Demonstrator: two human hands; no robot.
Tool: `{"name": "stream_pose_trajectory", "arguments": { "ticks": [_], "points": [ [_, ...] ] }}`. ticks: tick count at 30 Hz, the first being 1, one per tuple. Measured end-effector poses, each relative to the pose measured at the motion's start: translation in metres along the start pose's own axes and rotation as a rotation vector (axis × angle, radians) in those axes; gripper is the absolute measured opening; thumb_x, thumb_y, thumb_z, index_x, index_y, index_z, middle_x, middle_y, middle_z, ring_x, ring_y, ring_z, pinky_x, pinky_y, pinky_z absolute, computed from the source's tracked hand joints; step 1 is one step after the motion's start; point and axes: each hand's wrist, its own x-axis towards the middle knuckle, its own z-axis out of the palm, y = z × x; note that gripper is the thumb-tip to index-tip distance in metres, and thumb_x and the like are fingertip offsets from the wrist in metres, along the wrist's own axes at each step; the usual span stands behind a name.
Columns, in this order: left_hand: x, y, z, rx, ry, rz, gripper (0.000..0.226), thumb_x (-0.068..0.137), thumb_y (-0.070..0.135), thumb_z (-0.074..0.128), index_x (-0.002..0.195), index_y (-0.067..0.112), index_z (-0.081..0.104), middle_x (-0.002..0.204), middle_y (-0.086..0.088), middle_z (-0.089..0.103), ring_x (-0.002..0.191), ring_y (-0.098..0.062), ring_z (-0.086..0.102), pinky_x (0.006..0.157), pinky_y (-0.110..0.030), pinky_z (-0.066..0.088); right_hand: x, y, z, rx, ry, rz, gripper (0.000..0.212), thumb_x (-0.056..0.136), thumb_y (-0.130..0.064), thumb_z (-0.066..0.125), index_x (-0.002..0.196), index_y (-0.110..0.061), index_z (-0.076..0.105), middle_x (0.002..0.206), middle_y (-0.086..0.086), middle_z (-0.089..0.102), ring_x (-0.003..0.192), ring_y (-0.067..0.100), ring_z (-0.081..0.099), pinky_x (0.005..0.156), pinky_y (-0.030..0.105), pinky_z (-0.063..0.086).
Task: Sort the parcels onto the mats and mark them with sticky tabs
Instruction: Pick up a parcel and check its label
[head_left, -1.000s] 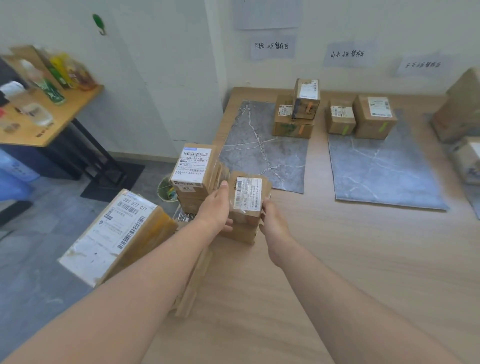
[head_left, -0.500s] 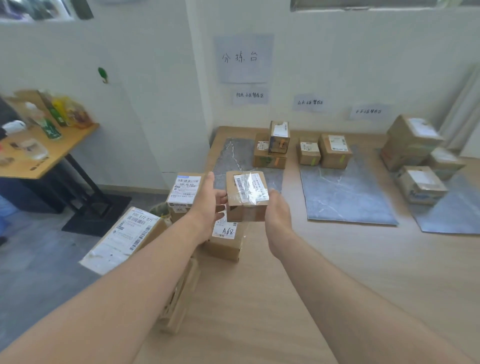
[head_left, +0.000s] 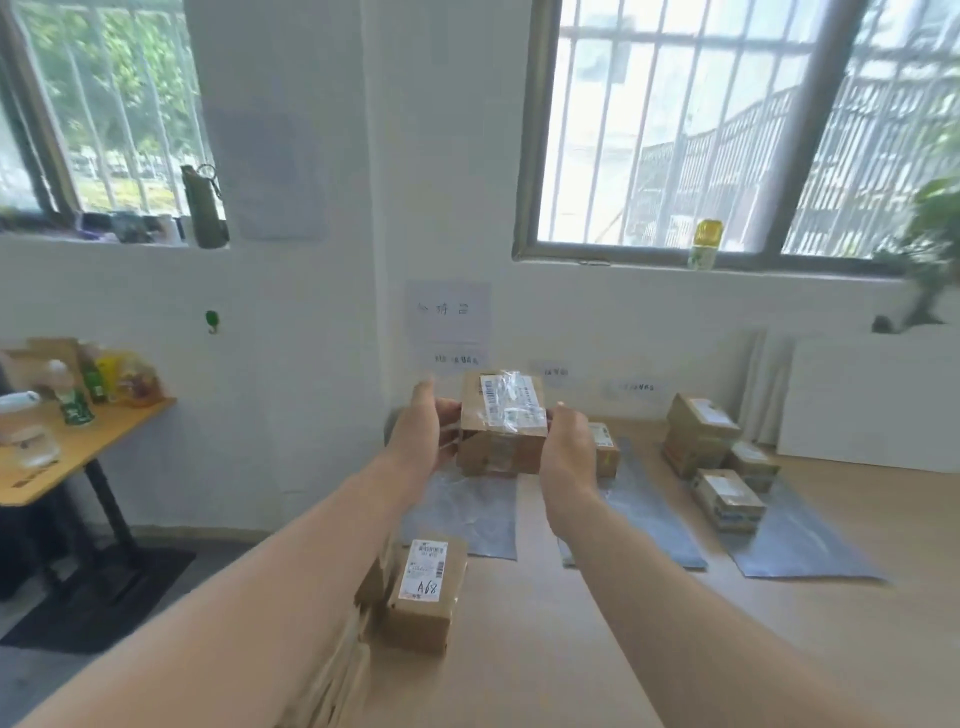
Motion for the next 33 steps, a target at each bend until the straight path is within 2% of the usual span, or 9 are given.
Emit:
{"name": "stream_pose_trajectory", "arguments": {
  "ticks": [5, 7, 10, 13, 17, 22, 27, 31, 33],
  "points": [
    [-0.029, 0.021, 0.002, 0.069, -0.101, 0.047, 0.061, 0.100, 0.057, 0.030, 0.093, 0.008, 0.066, 0.093, -0.013, 0.078, 0.094, -0.028, 0.073, 0.095, -0.042, 0.055, -0.026, -0.024, -0.015, -0.015, 0.036, -0.045, 0.041, 0.100, -0.034, 0.034, 0.093, -0.011, 0.067, 0.089, 0.006, 0.069, 0.074, 0.019, 0.056, 0.061, 0.031, 0.039],
    [-0.039, 0.027, 0.003, 0.072, -0.114, 0.063, 0.058, 0.101, 0.057, 0.030, 0.093, 0.010, 0.065, 0.096, -0.014, 0.076, 0.097, -0.032, 0.071, 0.097, -0.046, 0.054, -0.035, -0.028, -0.019, -0.001, 0.004, -0.054, 0.044, 0.098, -0.035, 0.033, 0.098, -0.008, 0.069, 0.093, 0.010, 0.073, 0.072, 0.018, 0.060, 0.058, 0.029, 0.041],
    [-0.052, 0.033, 0.005, 0.051, -0.125, 0.073, 0.055, 0.103, 0.055, 0.030, 0.103, 0.013, 0.065, 0.100, -0.011, 0.070, 0.095, -0.031, 0.069, 0.097, -0.046, 0.053, -0.047, -0.036, -0.020, 0.049, -0.004, -0.074, 0.060, 0.083, -0.046, 0.033, 0.112, -0.002, 0.061, 0.107, 0.023, 0.070, 0.078, 0.024, 0.063, 0.064, 0.036, 0.044],
    [-0.059, 0.035, 0.004, 0.063, -0.184, 0.104, 0.060, 0.105, 0.054, 0.025, 0.103, 0.014, 0.069, 0.099, -0.008, 0.069, 0.098, -0.030, 0.068, 0.099, -0.045, 0.052, -0.053, -0.036, -0.019, 0.056, 0.020, -0.088, 0.057, 0.078, -0.048, 0.033, 0.110, -0.010, 0.061, 0.111, 0.019, 0.069, 0.087, 0.031, 0.066, 0.071, 0.040, 0.049],
    [-0.058, 0.033, 0.007, 0.044, -0.184, 0.108, 0.057, 0.106, 0.052, 0.025, 0.104, 0.014, 0.068, 0.099, -0.008, 0.071, 0.097, -0.029, 0.068, 0.096, -0.044, 0.053, -0.053, -0.033, -0.022, 0.061, 0.019, -0.081, 0.048, 0.088, -0.042, 0.035, 0.111, -0.006, 0.057, 0.112, 0.020, 0.067, 0.090, 0.025, 0.064, 0.074, 0.040, 0.049],
    [-0.049, 0.009, 0.022, 0.043, -0.192, 0.041, 0.056, 0.105, 0.053, 0.027, 0.105, 0.014, 0.067, 0.090, -0.007, 0.074, 0.090, -0.026, 0.070, 0.079, -0.037, 0.054, -0.046, -0.017, -0.038, 0.057, 0.032, -0.061, 0.037, 0.097, -0.032, 0.036, 0.112, -0.002, 0.053, 0.097, 0.013, 0.062, 0.085, 0.022, 0.058, 0.072, 0.037, 0.046],
    [-0.051, -0.016, 0.044, 0.037, -0.163, 0.012, 0.055, 0.106, 0.050, 0.029, 0.101, 0.012, 0.068, 0.088, -0.008, 0.075, 0.086, -0.026, 0.071, 0.077, -0.038, 0.054, -0.033, -0.001, -0.065, 0.062, 0.027, -0.017, 0.036, 0.099, -0.030, 0.036, 0.111, 0.000, 0.051, 0.094, 0.009, 0.062, 0.084, 0.022, 0.060, 0.073, 0.038, 0.048],
    [-0.057, -0.032, 0.074, 0.045, -0.132, 0.005, 0.054, 0.106, 0.049, 0.029, 0.098, 0.012, 0.068, 0.079, -0.005, 0.077, 0.082, -0.024, 0.071, 0.079, -0.037, 0.054, -0.021, 0.010, -0.094, 0.084, 0.001, -0.007, 0.051, 0.084, -0.039, 0.038, 0.111, 0.002, 0.050, 0.092, 0.010, 0.062, 0.083, 0.024, 0.059, 0.073, 0.042, 0.050],
    [-0.064, -0.042, 0.096, 0.055, -0.118, -0.014, 0.055, 0.106, 0.049, 0.029, 0.097, 0.012, 0.068, 0.077, -0.004, 0.077, 0.083, -0.024, 0.071, 0.082, -0.039, 0.055, -0.011, 0.018, -0.118, 0.078, -0.005, 0.009, 0.046, 0.087, -0.038, 0.039, 0.110, 0.000, 0.054, 0.093, 0.012, 0.066, 0.085, 0.025, 0.062, 0.074, 0.044, 0.052]
  ]
}}
